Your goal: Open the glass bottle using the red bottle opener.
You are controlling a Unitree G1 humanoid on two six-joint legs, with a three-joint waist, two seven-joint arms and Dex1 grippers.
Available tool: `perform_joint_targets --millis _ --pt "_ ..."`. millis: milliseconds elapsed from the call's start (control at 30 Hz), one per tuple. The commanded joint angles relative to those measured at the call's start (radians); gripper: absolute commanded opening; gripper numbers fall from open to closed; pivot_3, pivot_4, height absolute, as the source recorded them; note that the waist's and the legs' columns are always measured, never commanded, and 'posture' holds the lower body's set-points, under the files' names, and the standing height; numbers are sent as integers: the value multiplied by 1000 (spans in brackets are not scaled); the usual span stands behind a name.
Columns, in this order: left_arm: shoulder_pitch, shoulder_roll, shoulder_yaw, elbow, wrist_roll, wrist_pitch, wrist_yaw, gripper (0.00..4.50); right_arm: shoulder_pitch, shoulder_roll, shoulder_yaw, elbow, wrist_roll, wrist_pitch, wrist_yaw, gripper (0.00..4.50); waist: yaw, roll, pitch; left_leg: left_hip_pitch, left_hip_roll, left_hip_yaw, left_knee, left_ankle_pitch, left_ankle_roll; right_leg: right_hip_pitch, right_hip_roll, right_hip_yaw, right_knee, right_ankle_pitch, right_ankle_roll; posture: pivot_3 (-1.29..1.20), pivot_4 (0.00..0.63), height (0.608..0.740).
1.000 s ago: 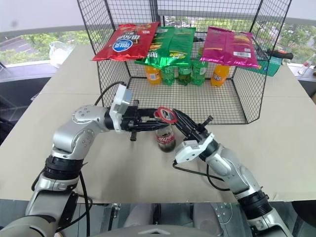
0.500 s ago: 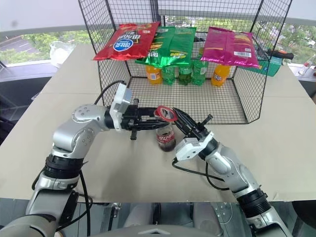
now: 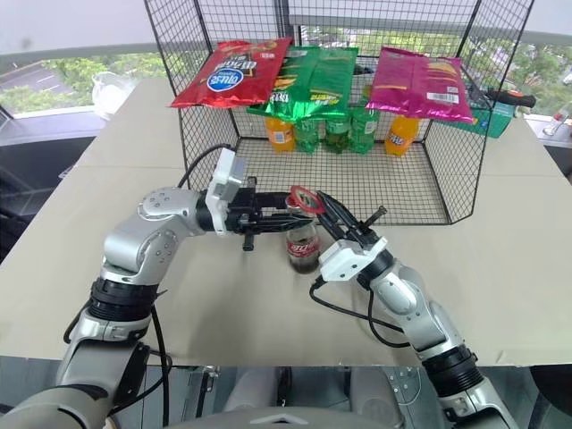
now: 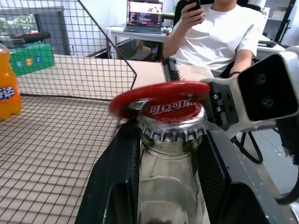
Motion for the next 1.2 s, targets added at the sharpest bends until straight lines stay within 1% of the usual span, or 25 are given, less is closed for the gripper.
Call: perform_joint_targets --millis 33,233,400,567,700,800,900,967,1000,1100,1200 --pt "-6 -10 -48 -6 0 18 3 1163 2 -23 42 -71 -66 -38 46 0 1 0 0 0 0 0 0 0 0 0 0 0 0 0 0 0 150 740" --pt "-5 -9 -48 -9 2 23 8 1163 -9 -63 57 -74 -195 -69 23 0 1 0 0 -1 0 0 0 0 0 -1 0 0 -1 0 0 0 150 740" --pt "-3 -7 -50 -10 5 28 13 1163 13 -69 83 -66 -209 -96 5 0 1 0 0 0 0 0 0 0 0 0 0 0 0 0 0 0 150 740" --pt "2 3 -59 -11 14 30 10 1163 -23 -89 137 34 -320 -85 20 0 -1 0 0 1 0 1 0 0 0 0 0 1 0 0 0 0 150 740" --pt "1 15 -68 5 33 23 2 1163 -38 -147 127 31 -308 -95 76 0 -2 0 -1 4 0 0 0 0 0 3 0 0 0 0 0 0 150 740" --pt "3 14 -75 19 44 12 -1 1163 -36 -191 110 9 -254 -101 105 0 -1 -1 -4 5 0 0 0 0 0 4 0 0 0 0 0 0 150 740" --pt "1 1 -83 32 52 -3 4 1163 -23 -148 143 21 -136 -109 116 0 -1 -1 -4 8 0 0 0 0 0 7 0 0 0 -2 -3 0 150 740" --pt "0 -7 -84 36 54 -10 7 1163 -22 -114 184 65 -128 -139 113 0 -1 -1 -4 13 0 0 -2 0 0 13 0 0 -2 -2 -4 0 150 740" --pt "0 -9 -85 36 54 -10 9 1163 -21 -100 194 94 -139 -149 102 0 -1 -1 -4 15 0 1 -3 0 0 14 0 1 -3 -2 -4 0 150 740" --pt "4 -4 -83 29 53 -7 8 1163 -33 -64 206 218 -262 -188 1 0 -4 -2 -5 19 0 2 -3 0 0 17 0 2 -3 -3 -4 0 150 740" --pt "9 6 -78 19 50 -1 8 1163 -36 -45 208 265 -333 -208 -64 0 -6 -2 -8 21 1 2 -4 0 0 17 0 2 -3 -3 -4 0 150 740"
